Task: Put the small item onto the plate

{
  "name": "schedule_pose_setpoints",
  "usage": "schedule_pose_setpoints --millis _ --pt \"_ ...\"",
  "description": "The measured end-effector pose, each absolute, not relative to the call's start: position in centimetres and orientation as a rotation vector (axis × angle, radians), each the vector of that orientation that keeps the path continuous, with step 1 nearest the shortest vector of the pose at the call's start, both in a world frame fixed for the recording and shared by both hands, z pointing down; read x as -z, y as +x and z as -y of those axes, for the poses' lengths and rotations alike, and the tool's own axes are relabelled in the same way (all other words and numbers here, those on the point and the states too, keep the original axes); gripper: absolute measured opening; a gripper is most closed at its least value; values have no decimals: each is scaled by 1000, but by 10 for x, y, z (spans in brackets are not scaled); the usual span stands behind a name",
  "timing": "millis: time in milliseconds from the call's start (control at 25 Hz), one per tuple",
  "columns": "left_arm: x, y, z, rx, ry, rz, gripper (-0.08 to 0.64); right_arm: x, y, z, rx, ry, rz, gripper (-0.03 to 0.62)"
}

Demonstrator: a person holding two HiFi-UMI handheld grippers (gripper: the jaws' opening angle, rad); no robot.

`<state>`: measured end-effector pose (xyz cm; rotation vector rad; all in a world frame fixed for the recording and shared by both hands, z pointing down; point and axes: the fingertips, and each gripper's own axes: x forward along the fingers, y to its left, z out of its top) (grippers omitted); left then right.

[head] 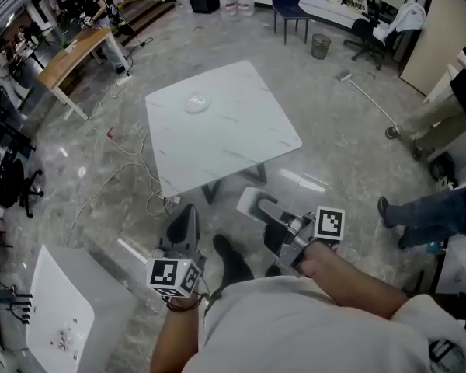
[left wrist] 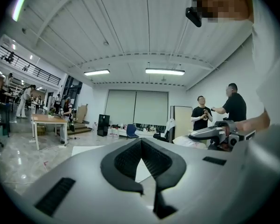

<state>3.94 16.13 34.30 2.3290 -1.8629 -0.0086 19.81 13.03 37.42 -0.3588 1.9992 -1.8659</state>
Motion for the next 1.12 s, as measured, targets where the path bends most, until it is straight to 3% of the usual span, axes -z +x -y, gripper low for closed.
schedule_pose_setpoints --millis 680,1120 --pt "-345 -99 45 6 2471 1647 6 -367 62 52 1751 -544 -1953 93" --pt "-341 -143 106 3 2494 1605 6 -366 12 111 1729 -573 -1944 94"
